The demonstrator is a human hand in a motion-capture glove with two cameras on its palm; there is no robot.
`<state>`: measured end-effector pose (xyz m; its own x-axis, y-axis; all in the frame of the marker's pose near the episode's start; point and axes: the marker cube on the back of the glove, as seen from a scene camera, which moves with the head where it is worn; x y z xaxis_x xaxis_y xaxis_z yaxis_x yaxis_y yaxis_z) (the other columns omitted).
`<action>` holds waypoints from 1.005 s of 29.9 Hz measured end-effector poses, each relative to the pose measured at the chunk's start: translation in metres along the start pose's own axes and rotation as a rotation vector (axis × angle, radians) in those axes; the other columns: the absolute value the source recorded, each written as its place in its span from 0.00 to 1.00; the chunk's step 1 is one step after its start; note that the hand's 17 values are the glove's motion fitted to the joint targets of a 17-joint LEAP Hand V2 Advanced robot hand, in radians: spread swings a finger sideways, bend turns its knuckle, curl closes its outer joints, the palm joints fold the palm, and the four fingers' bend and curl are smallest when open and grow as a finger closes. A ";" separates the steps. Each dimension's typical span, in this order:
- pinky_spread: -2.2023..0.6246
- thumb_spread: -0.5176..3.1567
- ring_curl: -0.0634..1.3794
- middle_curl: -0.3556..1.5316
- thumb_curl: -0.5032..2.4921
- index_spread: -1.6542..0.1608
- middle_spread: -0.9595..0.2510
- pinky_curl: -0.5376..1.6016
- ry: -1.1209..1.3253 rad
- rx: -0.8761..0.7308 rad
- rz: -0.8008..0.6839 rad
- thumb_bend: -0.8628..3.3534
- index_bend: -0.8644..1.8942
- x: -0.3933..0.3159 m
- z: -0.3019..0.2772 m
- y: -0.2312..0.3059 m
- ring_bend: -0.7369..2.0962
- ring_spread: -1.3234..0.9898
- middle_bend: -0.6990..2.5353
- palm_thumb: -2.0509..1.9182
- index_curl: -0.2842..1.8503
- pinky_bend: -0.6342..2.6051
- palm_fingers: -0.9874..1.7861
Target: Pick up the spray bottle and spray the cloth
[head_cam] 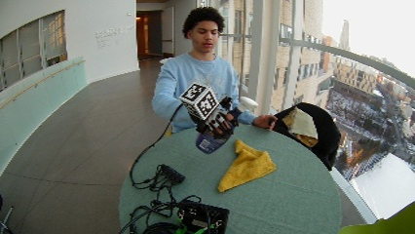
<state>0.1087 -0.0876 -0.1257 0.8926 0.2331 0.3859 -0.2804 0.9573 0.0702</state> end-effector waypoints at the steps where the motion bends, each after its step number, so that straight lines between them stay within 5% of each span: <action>1: 0.79 0.35 0.31 0.42 0.38 0.75 0.72 0.43 -0.039 0.026 -0.032 0.20 0.34 -0.011 0.005 -0.002 0.45 0.56 0.28 0.74 0.22 0.32 0.73; 17: 0.79 0.36 0.31 0.42 0.38 0.75 0.71 0.43 -0.494 0.027 -0.302 0.20 0.34 -0.127 0.126 -0.036 0.44 0.55 0.29 0.74 0.22 0.31 0.71; 30: 0.80 0.37 0.30 0.42 0.38 0.74 0.70 0.42 -0.587 -0.037 -0.368 0.20 0.35 -0.160 0.208 -0.042 0.43 0.55 0.29 0.75 0.22 0.30 0.70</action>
<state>-0.0957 -0.2005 0.0007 0.5858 -0.2289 0.7775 0.0253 0.9640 0.2648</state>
